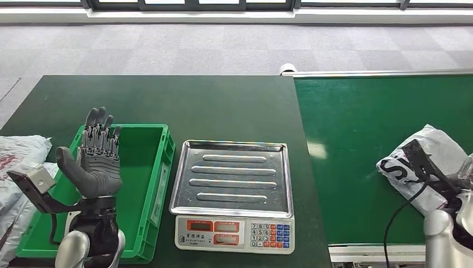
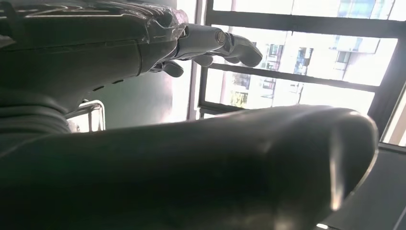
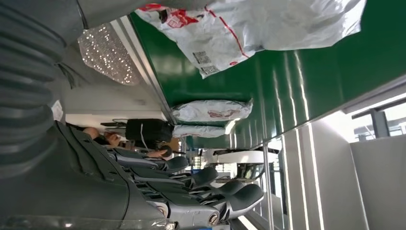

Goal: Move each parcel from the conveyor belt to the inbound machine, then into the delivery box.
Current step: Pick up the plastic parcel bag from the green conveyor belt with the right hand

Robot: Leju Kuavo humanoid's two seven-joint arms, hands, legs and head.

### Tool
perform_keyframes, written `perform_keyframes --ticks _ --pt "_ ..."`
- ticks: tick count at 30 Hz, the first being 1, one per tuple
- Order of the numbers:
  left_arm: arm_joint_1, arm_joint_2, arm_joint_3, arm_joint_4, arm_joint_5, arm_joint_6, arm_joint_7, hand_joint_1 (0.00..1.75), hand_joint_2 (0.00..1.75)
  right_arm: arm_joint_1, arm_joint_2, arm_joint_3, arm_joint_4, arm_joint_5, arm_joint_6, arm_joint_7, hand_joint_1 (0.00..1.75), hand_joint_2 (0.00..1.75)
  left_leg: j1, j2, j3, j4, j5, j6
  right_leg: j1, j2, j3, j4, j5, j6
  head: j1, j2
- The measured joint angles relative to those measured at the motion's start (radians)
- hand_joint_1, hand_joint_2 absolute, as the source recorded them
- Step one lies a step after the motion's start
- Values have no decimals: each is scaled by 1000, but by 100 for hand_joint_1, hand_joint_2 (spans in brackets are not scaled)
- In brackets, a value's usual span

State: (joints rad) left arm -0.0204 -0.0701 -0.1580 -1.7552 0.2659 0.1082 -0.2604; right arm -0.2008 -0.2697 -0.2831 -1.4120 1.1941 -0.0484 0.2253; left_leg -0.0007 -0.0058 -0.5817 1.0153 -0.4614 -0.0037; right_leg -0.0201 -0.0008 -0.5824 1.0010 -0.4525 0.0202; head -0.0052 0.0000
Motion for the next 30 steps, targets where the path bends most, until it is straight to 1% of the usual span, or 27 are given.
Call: perform_keyframes --ticks 2,4,7,13,16,20,26,28,30 --pt "7 -6 12 -2 4 2 -6 0 0 -59 -65 -8 118 -26 7 -27 0 175 0 0 0 0 0 1 0 0 0 0 1 1 0 0" --pt "12 -12 21 -3 7 2 -9 0 0 -103 -110 -8 206 -37 10 -29 0 175 -1 0 1 0 1 2 0 -1 0 0 1 1 0 0" --pt "19 -19 28 -3 14 2 -12 0 0 -144 -152 -1 293 -43 10 -8 0 175 -1 -2 0 0 2 3 0 -3 0 0 1 1 0 0" --pt "22 -22 38 1 33 1 -30 0 0 -210 -210 46 427 -38 14 12 0 175 -1 -2 -1 0 3 3 0 -2 -1 0 1 1 0 0" --pt "25 -22 44 4 39 0 -36 0 0 -246 -227 79 492 -29 13 7 0 175 -1 -2 -1 0 3 3 0 -2 -1 0 1 2 0 0" --pt "27 -23 45 6 39 0 -39 0 0 -289 -233 121 559 -28 21 2 0 175 -1 -2 -1 0 3 3 0 -2 -1 0 1 2 0 0" --pt "31 -23 45 8 42 -1 -39 0 0 -316 -235 144 609 -31 31 2 0 175 -1 -2 -1 0 3 4 0 -3 -1 0 1 2 0 0" --pt "31 -22 45 10 43 -3 -40 0 0 -322 -236 151 621 -47 67 -1 0 175 -1 -2 -1 0 3 4 0 -3 -1 0 1 2 0 0" --pt "31 -22 45 14 48 -8 -44 0 0 -328 -237 166 643 -78 136 -7 0 175 -1 -2 -1 0 3 4 0 -3 -1 0 1 2 0 0"
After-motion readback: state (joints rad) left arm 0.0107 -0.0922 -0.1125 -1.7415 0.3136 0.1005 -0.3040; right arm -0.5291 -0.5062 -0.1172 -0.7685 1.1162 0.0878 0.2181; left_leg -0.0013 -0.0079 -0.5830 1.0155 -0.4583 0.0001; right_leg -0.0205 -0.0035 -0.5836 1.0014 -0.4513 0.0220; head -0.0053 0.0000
